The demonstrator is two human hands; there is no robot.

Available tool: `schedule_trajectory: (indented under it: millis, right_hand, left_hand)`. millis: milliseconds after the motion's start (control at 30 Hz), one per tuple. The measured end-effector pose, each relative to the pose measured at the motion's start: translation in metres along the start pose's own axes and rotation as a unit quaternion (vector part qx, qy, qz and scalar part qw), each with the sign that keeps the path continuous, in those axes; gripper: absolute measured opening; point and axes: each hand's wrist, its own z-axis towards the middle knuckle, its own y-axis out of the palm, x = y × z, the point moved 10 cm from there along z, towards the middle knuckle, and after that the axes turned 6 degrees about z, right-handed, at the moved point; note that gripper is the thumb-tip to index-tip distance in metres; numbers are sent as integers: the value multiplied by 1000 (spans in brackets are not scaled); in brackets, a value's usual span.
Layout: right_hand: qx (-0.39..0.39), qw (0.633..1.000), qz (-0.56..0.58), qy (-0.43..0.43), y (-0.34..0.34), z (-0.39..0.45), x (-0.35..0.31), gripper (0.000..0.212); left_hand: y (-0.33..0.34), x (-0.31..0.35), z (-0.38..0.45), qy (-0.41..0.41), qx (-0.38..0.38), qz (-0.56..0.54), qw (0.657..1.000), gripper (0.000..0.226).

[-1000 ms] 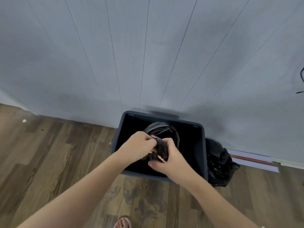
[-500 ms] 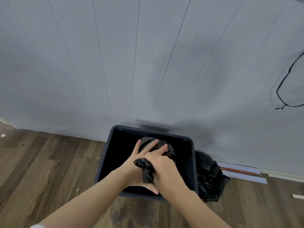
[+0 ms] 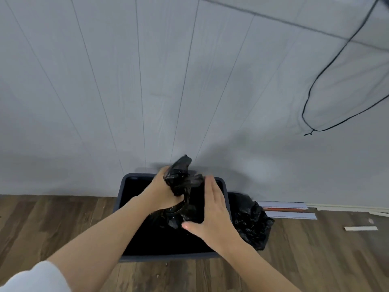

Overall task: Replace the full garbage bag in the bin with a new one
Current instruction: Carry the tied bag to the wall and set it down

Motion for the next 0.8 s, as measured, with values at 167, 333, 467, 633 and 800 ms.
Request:
schedule_trajectory:
  millis: [167, 333, 467, 633, 800]
  right_hand:
    - [-59, 984, 60, 159, 10, -12, 25, 124]
    - [-35, 973, 141, 179, 13, -5, -9, 125]
    - [8, 969, 156, 192, 1, -7, -23, 132]
    - [106, 959, 178, 194, -52, -21, -55, 130]
    - [232, 925, 268, 136, -128, -38, -84, 126]
  left_hand:
    - [-46, 32, -15, -42, 19, -61, 997, 34]
    - [-93, 53, -17, -41, 58, -67, 995, 35]
    - [-126, 96, -24, -1, 66, -61, 996, 35]
    - [-163, 175, -37, 58, 33, -34, 997, 35]
    - [-208, 266, -73, 132, -31, 1, 991, 12]
